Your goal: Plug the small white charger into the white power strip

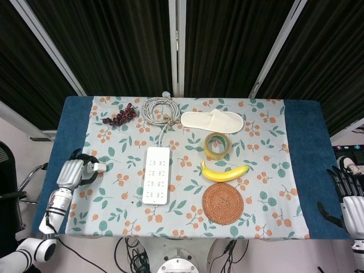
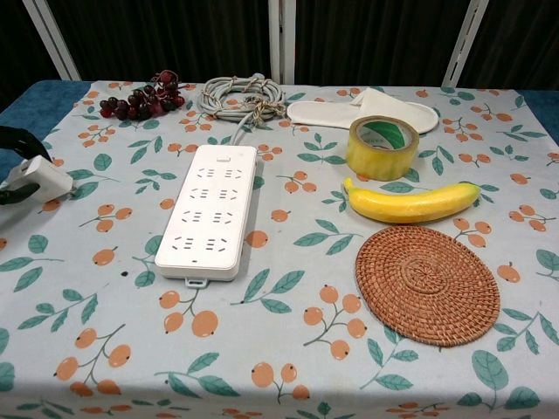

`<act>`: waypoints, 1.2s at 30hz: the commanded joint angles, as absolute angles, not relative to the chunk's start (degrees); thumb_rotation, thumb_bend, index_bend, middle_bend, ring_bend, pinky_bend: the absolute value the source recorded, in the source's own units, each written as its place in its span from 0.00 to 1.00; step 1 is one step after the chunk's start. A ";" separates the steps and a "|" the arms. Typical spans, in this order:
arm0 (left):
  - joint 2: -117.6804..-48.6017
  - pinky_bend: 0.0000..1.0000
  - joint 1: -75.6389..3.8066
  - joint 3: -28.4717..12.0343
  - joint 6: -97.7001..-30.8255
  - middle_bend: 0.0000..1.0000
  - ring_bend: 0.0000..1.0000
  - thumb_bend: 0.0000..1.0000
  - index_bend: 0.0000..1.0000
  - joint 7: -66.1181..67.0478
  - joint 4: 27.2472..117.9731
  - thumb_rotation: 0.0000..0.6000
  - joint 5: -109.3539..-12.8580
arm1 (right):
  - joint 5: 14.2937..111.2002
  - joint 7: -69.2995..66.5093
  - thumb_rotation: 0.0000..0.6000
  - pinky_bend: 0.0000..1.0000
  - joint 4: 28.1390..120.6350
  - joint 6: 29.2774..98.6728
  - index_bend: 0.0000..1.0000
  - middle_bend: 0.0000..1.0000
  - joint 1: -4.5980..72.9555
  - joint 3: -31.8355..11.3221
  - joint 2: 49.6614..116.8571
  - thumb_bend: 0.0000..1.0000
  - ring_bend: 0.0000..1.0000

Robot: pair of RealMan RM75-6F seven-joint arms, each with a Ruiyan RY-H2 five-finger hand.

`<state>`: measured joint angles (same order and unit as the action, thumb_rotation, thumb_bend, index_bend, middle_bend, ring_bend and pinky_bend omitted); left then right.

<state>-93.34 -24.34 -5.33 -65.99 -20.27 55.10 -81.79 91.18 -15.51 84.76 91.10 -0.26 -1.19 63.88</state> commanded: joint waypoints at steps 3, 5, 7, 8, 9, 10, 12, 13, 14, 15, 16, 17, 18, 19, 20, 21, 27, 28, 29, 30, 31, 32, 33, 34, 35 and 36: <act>-92.94 0.13 -25.12 -5.76 -65.49 0.50 0.32 0.35 0.48 -15.34 56.25 1.00 -81.16 | 91.03 -15.62 1.00 0.00 84.66 91.20 0.00 0.00 -0.40 -1.21 63.79 0.27 0.00; -92.67 0.14 -25.19 -5.75 -65.17 0.51 0.33 0.35 0.49 -14.72 56.69 1.00 -80.93 | 90.95 -15.75 1.00 0.00 84.57 91.22 0.00 0.00 -0.45 -1.23 63.79 0.27 0.00; -92.45 0.16 -25.22 -5.78 -65.02 0.52 0.34 0.35 0.50 -14.50 56.91 1.00 -80.79 | 90.93 -15.86 1.00 0.00 84.48 91.22 0.00 0.00 -0.47 -1.24 63.81 0.27 0.00; -92.40 0.18 -25.22 -5.82 -65.17 0.54 0.36 0.35 0.51 -14.50 56.96 1.00 -80.82 | 90.94 -15.89 1.00 0.00 84.42 91.23 0.00 0.00 -0.47 -1.24 63.83 0.27 0.00; -92.31 0.20 -25.24 -5.85 -65.40 0.56 0.39 0.35 0.52 -14.69 57.08 1.00 -80.97 | 90.96 -15.91 1.00 0.00 84.38 91.23 0.00 0.00 -0.47 -1.24 63.84 0.27 0.00; -92.08 0.23 -25.31 -5.82 -65.68 0.58 0.40 0.35 0.53 -15.26 57.45 1.00 -81.31 | 90.98 -15.92 1.00 0.00 84.37 91.23 0.00 0.00 -0.46 -1.25 63.85 0.27 0.00; -91.56 0.28 -25.51 -5.79 -66.39 0.60 0.43 0.35 0.54 -16.41 58.25 1.00 -82.14 | 91.04 -15.88 1.00 0.00 84.38 91.26 0.00 0.00 -0.45 -1.26 63.83 0.27 0.00; -91.22 0.30 -25.72 -5.78 -67.14 0.61 0.44 0.35 0.55 -17.10 58.79 1.00 -82.94 | 91.10 -15.82 1.00 0.00 84.43 91.33 0.00 0.00 -0.47 -1.26 63.80 0.27 0.00; -90.99 0.31 -25.93 -5.78 -67.79 0.62 0.45 0.36 0.56 -17.64 59.21 1.00 -83.62 | 91.14 -15.77 1.00 0.00 84.48 91.41 0.00 0.00 -0.47 -1.29 63.78 0.27 0.00; -90.76 0.32 -26.20 -5.78 -68.40 0.62 0.46 0.37 0.57 -18.19 59.67 1.00 -84.37 | 91.19 -15.72 1.00 0.00 84.55 91.48 0.00 0.00 -0.48 -1.31 63.76 0.27 0.00; -90.43 0.34 -26.66 -5.76 -69.20 0.63 0.47 0.37 0.58 -18.97 60.31 1.00 -85.46 | 91.25 -15.64 1.00 0.00 84.64 91.58 0.00 0.00 -0.51 -1.31 63.73 0.27 0.00; -90.19 0.37 -27.08 -5.77 -69.66 0.64 0.48 0.38 0.59 -19.56 60.82 1.00 -86.24 | 91.28 -15.56 1.00 0.00 84.70 91.62 0.00 0.00 -0.53 -1.30 63.71 0.27 0.00; -89.90 0.38 -27.61 -5.75 -70.00 0.64 0.49 0.39 0.59 -20.02 61.35 1.00 -87.08 | 91.28 -15.48 1.00 0.00 84.77 91.62 0.00 0.00 -0.54 -1.30 63.68 0.27 0.00; -89.42 0.40 -28.45 -5.68 -70.16 0.65 0.50 0.39 0.60 -20.15 62.08 1.00 -88.21 | 91.27 -15.35 1.00 0.00 84.88 91.61 0.00 0.00 -0.55 -1.29 63.63 0.27 0.00; -88.99 0.41 -29.20 -5.60 -70.06 0.65 0.51 0.40 0.60 -19.94 62.72 1.00 -89.06 | 91.27 -15.26 1.00 0.00 84.96 91.62 0.00 0.00 -0.56 -1.29 63.60 0.27 0.00; -88.49 0.42 -30.01 -5.54 -69.74 0.66 0.51 0.40 0.60 -19.51 63.53 1.00 -89.81 | 91.26 -15.14 1.00 0.00 85.05 91.61 0.00 0.00 -0.56 -1.30 63.57 0.27 0.00; -84.73 0.55 -36.50 -6.02 -64.46 0.70 0.57 0.41 0.62 -13.67 71.17 1.00 -93.06 | 91.27 -14.40 1.00 0.00 85.65 91.49 0.00 0.00 -0.53 -1.30 63.50 0.27 0.00; -84.15 0.58 -37.66 -6.25 -63.01 0.71 0.58 0.42 0.63 -12.17 72.79 1.00 -93.05 | 91.19 -14.28 1.00 0.00 85.72 91.40 0.00 0.00 -0.52 -1.31 63.50 0.27 0.00; -83.73 0.60 -38.48 -6.41 -61.80 0.72 0.59 0.42 0.63 -10.98 74.01 1.00 -92.89 | 91.13 -14.20 1.00 0.00 85.79 91.31 0.00 0.00 -0.51 -1.31 63.48 0.27 0.00; -83.31 0.61 -39.26 -6.57 -60.54 0.72 0.59 0.42 0.64 -9.76 75.23 1.00 -92.60 | 91.08 -14.15 1.00 0.00 85.86 91.22 0.00 0.00 -0.48 -1.31 63.45 0.27 0.00; -82.83 0.62 -40.20 -6.76 -58.83 0.72 0.60 0.42 0.64 -8.09 76.77 1.00 -92.06 | 91.01 -14.10 1.00 0.00 85.91 91.11 0.00 0.00 -0.44 -1.33 63.41 0.27 0.00; -82.48 0.63 -40.86 -6.87 -57.49 0.73 0.60 0.42 0.64 -6.75 77.88 1.00 -91.54 | 90.95 -14.06 1.00 0.00 85.93 91.02 0.00 0.00 -0.41 -1.35 63.37 0.27 0.00; -82.18 0.64 -41.45 -7.00 -56.21 0.73 0.60 0.42 0.64 -5.37 78.97 1.00 -90.90 | 90.92 -14.02 1.00 0.00 85.96 90.96 0.00 0.00 -0.38 -1.37 63.33 0.27 0.00; -81.85 0.64 -42.14 -7.21 -54.63 0.73 0.60 0.42 0.64 -3.43 80.34 1.00 -89.91 | 90.85 -13.99 1.00 0.00 85.99 90.85 0.00 0.00 -0.33 -1.42 63.29 0.27 0.00; -81.65 0.64 -42.58 -7.42 -53.52 0.73 0.60 0.42 0.64 -1.93 81.36 1.00 -88.97 | 90.79 -13.98 1.00 0.00 86.02 90.73 0.00 0.00 -0.27 -1.44 63.26 0.27 0.00; -81.49 0.64 -42.98 -7.69 -52.52 0.73 0.60 0.42 0.64 -0.39 82.39 1.00 -87.93 | 90.73 -13.99 1.00 0.00 86.04 90.60 0.00 0.00 -0.21 -1.46 63.24 0.27 0.00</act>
<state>-82.56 -41.17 -6.97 -55.49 -3.81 79.51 -90.21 90.76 -13.99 86.02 90.62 -0.23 -1.45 63.26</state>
